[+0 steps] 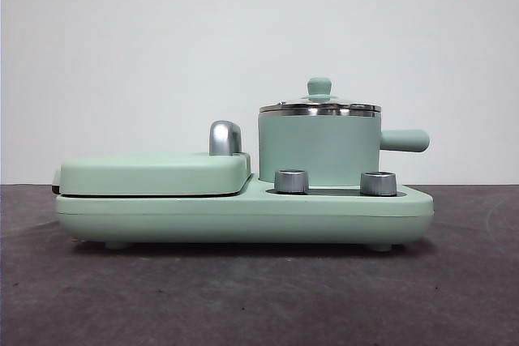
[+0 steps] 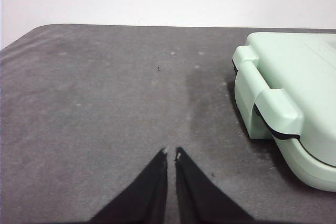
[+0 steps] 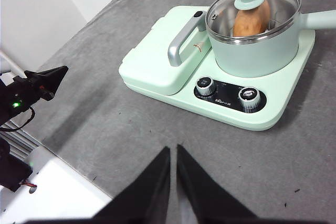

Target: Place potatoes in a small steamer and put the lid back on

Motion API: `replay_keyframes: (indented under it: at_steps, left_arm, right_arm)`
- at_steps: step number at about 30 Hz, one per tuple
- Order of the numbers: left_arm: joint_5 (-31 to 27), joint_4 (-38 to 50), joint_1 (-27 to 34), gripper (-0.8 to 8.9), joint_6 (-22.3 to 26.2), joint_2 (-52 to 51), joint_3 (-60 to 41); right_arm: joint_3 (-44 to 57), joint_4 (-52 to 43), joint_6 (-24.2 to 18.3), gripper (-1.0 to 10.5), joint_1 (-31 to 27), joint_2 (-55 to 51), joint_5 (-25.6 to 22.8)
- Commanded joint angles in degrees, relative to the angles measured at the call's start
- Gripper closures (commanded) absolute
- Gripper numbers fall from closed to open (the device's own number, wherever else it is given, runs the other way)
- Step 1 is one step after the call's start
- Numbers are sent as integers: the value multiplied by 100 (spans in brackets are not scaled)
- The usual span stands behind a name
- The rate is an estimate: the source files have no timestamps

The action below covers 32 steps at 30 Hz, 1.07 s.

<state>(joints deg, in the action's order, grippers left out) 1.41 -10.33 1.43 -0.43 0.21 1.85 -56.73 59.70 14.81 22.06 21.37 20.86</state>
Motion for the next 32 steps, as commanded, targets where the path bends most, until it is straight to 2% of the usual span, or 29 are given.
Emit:
replay_keyframes:
  at_steps: [1,10,13,15,18,22,24,28,32]
  left_arm:
    - [-4,-37,7,789,87,-2,-111]
    - [-4,-37,7,789,87,-2,-111]
    - [-4,-37,7,789,87,-2,-111]
    - [-4,-39,7,789,87,-2,-111]
    - [-4,-37,7,789,87,-2,-111]
    - [-4,-39,7,789,87,-2,-111]
    - [-4,-37,7,789,87,-2,-111]
    - [-4,-39,7,789,87,-2,-111]
    - [-4,-39,7,789,87,-2,-111]
  right_arm:
    - [-37,-59,-24,929,24,22,11]
    - [-4,-122,-24,929,22,11,7]
    - [68,-166,-61,931,-227,-66,39]
    - [223,-365,-264,932,-564,-146,-179]
    - [861,-1290,-350,932,-1078,-341,-181]
    - [2341,-3598,-350,932,-1718,-732,-63]
    - [2935,-4334,-378,932,-1978,-935,-46]
    - [4006,-5053,-544,932,-2339,-1388,-741]
    - [4778,-5110,-774,932,-2376,-1832,-1327]
